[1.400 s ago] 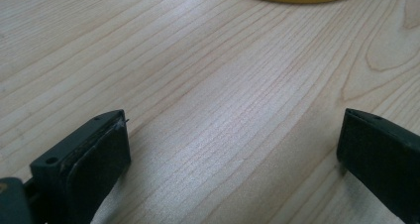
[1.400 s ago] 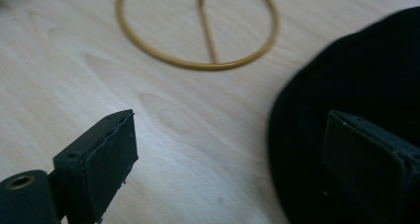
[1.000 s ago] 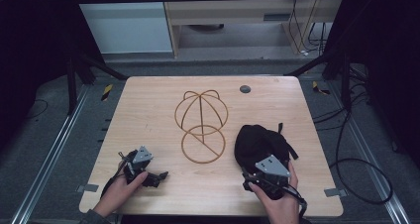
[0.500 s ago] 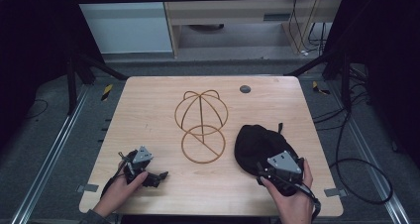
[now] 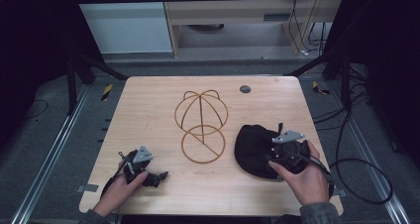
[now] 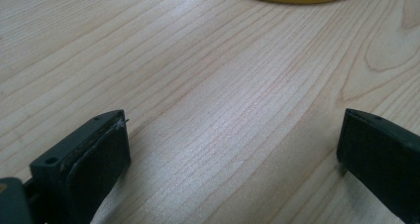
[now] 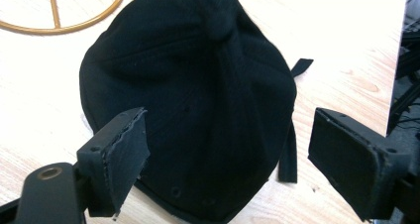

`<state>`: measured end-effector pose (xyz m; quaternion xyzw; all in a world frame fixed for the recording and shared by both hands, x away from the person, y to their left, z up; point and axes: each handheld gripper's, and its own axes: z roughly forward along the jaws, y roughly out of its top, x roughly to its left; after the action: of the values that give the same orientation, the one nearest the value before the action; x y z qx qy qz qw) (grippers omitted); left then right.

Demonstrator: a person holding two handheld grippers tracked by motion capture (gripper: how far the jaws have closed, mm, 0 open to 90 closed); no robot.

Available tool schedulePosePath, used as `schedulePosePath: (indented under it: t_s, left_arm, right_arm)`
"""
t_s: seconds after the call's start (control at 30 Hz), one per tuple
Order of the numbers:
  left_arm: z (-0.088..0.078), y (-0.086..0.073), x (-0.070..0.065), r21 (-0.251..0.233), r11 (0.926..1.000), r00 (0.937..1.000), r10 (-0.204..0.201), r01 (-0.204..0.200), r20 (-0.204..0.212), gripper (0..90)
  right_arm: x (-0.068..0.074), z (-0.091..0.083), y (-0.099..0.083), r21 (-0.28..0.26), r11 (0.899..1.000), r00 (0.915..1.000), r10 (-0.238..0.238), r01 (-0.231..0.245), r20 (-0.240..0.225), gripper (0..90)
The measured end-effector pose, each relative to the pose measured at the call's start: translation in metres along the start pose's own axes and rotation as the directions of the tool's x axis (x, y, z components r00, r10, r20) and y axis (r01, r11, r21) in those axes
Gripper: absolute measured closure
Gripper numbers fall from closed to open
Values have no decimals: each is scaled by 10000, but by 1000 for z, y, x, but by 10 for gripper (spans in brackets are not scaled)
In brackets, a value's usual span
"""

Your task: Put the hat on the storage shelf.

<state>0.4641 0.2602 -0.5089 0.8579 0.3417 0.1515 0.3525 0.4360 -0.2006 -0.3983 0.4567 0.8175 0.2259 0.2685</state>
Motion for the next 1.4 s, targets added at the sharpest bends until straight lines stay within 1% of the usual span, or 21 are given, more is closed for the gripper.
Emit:
schedulePosePath:
  t_s: [0.03, 0.07, 0.1, 0.13, 0.17, 0.23, 0.27, 0.33, 0.4, 0.5, 0.63, 0.67, 0.8, 0.93, 0.97, 1.03, 1.17, 1.23, 1.37, 1.4]
  left_arm:
    - [0, 0, 0, -2, 10000, 10000, 0, 0, 1, 0]
    - [0, 0, 0, -2, 10000, 10000, -2, 2, 1, 0]
    - [0, 0, 0, -2, 10000, 10000, -1, 1, 1, 0]
    - [0, 0, 0, -6, 10000, 10000, -5, 5, 1, 0]
    - [0, 0, 0, -3, 10000, 10000, -3, 3, 0, 0]
    - [0, 0, 0, -3, 10000, 10000, 1, -1, 0, 0]
    - [0, 0, 0, -5, 10000, 10000, -3, 3, 0, 0]
    - [0, 0, 0, -4, 10000, 10000, -1, 1, 0, 0]
    - [0, 0, 0, -3, 10000, 10000, -3, 3, 0, 0]
    - [0, 0, 0, -1, 10000, 10000, -1, 1, 1, 0]
    - [0, 0, 0, -3, 10000, 10000, -3, 3, 1, 0]
    - [0, 0, 0, -3, 10000, 10000, -4, 4, 1, 0]
    - [0, 0, 0, -4, 10000, 10000, -5, 5, 1, 0]
    - [0, 0, 0, -5, 10000, 10000, -2, 2, 1, 0]
    - [0, 0, 0, -1, 10000, 10000, 0, 0, 1, 0]
    - [0, 0, 0, -4, 10000, 10000, -1, 1, -2, 0]
    - [0, 0, 0, -6, 10000, 10000, -8, 8, -8, 0]
    - [0, 0, 0, 9, 10000, 10000, 4, -4, -11, 0]
    - [0, 0, 0, -5, 10000, 10000, -19, 19, -17, 0]
    - [0, 0, 0, -5, 10000, 10000, -24, 24, -21, 0]
  right_arm:
    - [-3, 2, 5, 277, 9996, 9998, -91, 96, -180, 162]
    - [-4, 4, 8, 403, 9991, 9994, -150, 162, -302, 165]
    - [-6, 6, 11, 505, 9986, 9989, -149, 171, -453, 166]
    - [-8, 9, 15, 601, 9979, 9972, -200, 244, -721, 177]
    - [-10, 12, 19, 593, 9977, 9962, -284, 334, -826, 188]
    - [-12, 16, 25, 712, 9964, 9946, -382, 451, -961, 189]
    - [-13, 20, 29, 782, 9952, 9933, -499, 583, -1046, 191]
    - [-14, 25, 35, 864, 9944, 9910, -505, 614, -1236, 199]
    - [-14, 28, 39, 951, 9927, 9902, -620, 742, -1252, 212]
    - [-14, 34, 46, 983, 9922, 9869, -619, 770, -1487, 255]
    - [-17, 40, 52, 1270, 9880, 9842, -668, 882, -1640, 341]
    - [-18, 43, 53, 1343, 9875, 9825, -578, 823, -1770, 364]
    - [-20, 47, 56, 1470, 9846, 9760, -627, 947, -2083, 469]
    - [-21, 51, 55, 1594, 9815, 9720, -687, 1063, -2249, 604]
    - [-21, 52, 55, 1623, 9799, 9703, -767, 1158, -2293, 650]
    - [-22, 50, 53, 1463, 9803, 9679, -960, 1323, -2323, 743]
    - [-22, 39, 53, 1095, 9878, 9658, -814, 1111, -2460, 765]
    - [-21, 33, 52, 887, 9900, 9671, -855, 1094, -2395, 768]
    - [-22, 20, 52, 214, 9960, 9650, -785, 866, -2502, 770]
    - [-22, 16, 52, -25, 9968, 9632, -780, 800, -2571, 770]
